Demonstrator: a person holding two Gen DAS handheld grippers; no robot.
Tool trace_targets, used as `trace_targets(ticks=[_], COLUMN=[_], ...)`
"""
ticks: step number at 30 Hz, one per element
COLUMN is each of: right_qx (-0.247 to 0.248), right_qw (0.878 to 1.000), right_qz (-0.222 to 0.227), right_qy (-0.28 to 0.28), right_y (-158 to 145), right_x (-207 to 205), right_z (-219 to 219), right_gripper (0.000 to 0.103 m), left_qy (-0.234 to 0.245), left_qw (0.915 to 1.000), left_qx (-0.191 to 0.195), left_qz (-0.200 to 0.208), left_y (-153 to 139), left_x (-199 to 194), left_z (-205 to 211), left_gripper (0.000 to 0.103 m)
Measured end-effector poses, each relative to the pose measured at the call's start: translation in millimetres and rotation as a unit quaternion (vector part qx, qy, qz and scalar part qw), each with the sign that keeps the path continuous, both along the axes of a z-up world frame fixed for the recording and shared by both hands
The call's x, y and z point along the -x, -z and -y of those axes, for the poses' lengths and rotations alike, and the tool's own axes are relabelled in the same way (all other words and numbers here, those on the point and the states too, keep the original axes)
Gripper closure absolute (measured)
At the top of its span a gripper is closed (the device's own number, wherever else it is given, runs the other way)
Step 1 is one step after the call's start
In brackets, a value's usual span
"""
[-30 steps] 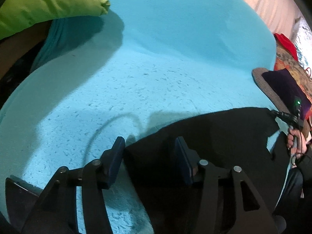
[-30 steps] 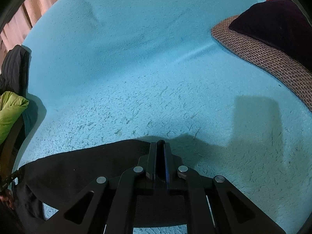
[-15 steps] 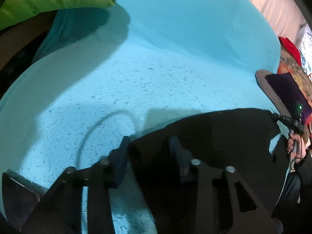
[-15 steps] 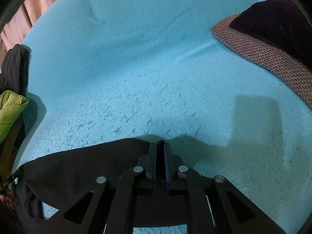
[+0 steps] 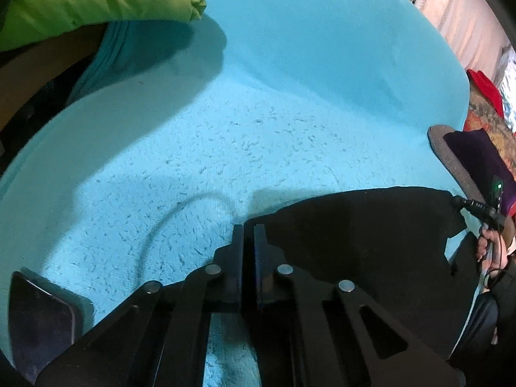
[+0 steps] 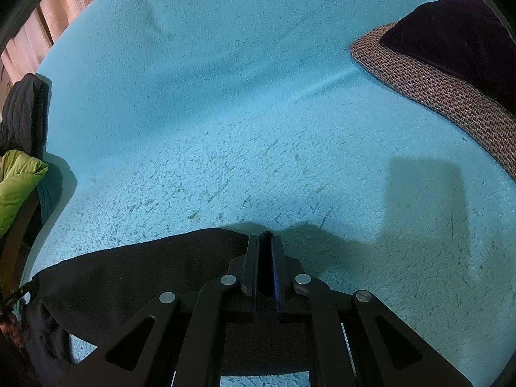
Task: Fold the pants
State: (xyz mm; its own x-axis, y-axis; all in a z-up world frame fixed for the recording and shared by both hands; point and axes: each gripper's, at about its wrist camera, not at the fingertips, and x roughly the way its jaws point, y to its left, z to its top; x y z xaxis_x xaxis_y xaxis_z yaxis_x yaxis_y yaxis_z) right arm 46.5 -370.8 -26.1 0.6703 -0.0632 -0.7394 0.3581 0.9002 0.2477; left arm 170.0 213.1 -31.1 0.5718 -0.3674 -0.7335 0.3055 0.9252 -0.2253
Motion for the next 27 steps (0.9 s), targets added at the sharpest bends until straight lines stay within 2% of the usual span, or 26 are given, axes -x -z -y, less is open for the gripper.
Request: trace_targets(ticks=[4,6,8,12,17,19,20,22,27], right_qx=[-0.002,0.013,0.024,0.053,0.117,0.136,0.142,0.149,0.147], right_qw=[1.0,1.0,0.999,0.992,0.971,0.964,0.962,0.959,0.96], right_qz=[0.018,0.019,0.018,0.021,0.026,0.025,0.024,0.019,0.006], right_qy=[-0.001,-0.015,-0.039,-0.116,-0.205,-0.226,-0.233,-0.241,-0.24], right_y=[-8,-15,-23,-44,-62,-62,-62,-57,-35], right_x=[3,0,-1,8,51,71,81,105,141], right_z=[4,3,1,1,-5,-6,-5,-3,4], right_gripper=[0.098,0.098,0.098,0.098,0.099,0.099,0.102,0.103,0.103], left_qy=[0.008,0.02,0.03,0.041,0.037,0.034,0.032,0.024,0.019], left_qw=[0.9992,0.9973,0.9947,0.9911,0.9913,0.9917,0.992,0.9934,0.9959], left_qx=[-0.028,-0.055,-0.079,-0.092,-0.081,-0.07,-0.065,-0.049,-0.047], left_qz=[0.028,0.045,0.059,0.087,0.097,0.102,0.104,0.1,0.075], left_y=[-19,-33,-45,-62,-57,-56,-55,-49,-28], left_x=[11,20,29,56,96,114,124,143,167], left_z=[6,14,21,26,19,14,12,2,-11], left_gripper=[0.1,0.1,0.1,0.1,0.1,0.1,0.1,0.1,0.1])
